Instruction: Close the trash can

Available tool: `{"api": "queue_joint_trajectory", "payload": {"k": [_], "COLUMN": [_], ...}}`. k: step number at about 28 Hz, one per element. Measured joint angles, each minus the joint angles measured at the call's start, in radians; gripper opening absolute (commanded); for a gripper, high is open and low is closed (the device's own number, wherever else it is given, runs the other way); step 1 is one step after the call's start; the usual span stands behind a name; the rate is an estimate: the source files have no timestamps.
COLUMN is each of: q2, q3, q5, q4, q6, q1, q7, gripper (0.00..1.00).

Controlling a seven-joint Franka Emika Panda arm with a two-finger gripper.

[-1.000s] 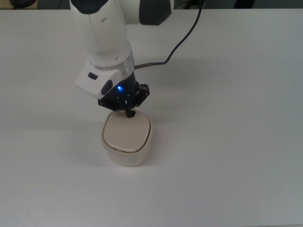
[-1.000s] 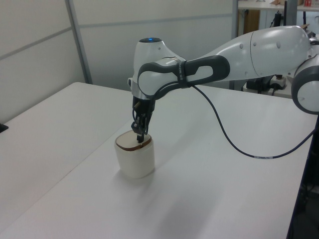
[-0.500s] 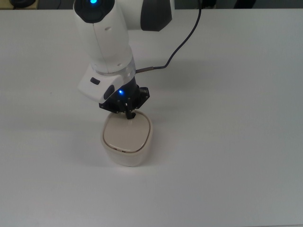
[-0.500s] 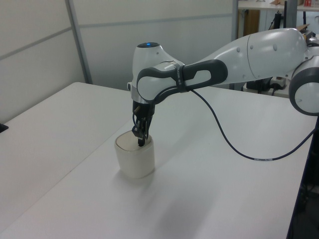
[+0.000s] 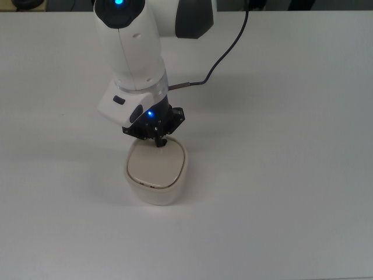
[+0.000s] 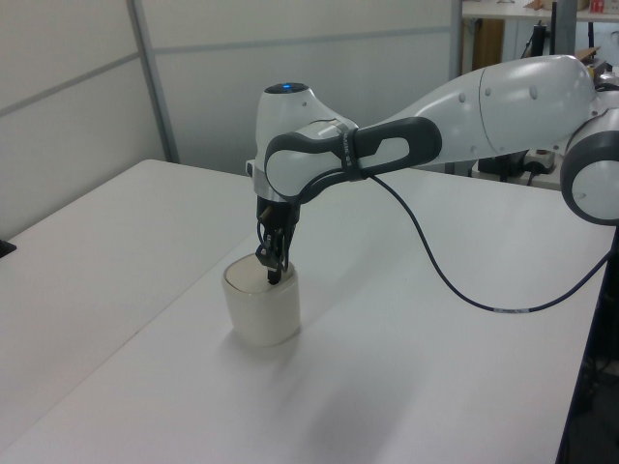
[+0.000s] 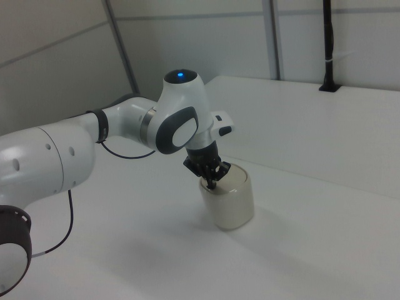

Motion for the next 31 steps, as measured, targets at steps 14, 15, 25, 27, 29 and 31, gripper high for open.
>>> {"api": "queue_joint_trajectory", "payload": {"k": [14, 15, 25, 27, 29, 31], "q2": [-0.071, -0.085, -0.149, -0.157, -0.16, -0.162], "q3": [-0.018, -0.021, -0.031, -0.031, -0.031, -0.029], "q5": [0.0, -0.002, -0.074, -0.099, -0.117, -0.131], "q4": [0.054, 0.055, 0.055, 0.055, 0.055, 0.055], "q6": [-0.148, -0.166, -0.312, -0.344, -0.363, -0.379], "q1": [-0.003, -0.004, -0.004, -0.004, -0.002, 0.0], "q7": [0.0, 0.0, 0.005, 0.022, 0.031, 0.043], "gripper": [0.47, 0.48, 1.0, 1.0, 1.0, 1.0]}}
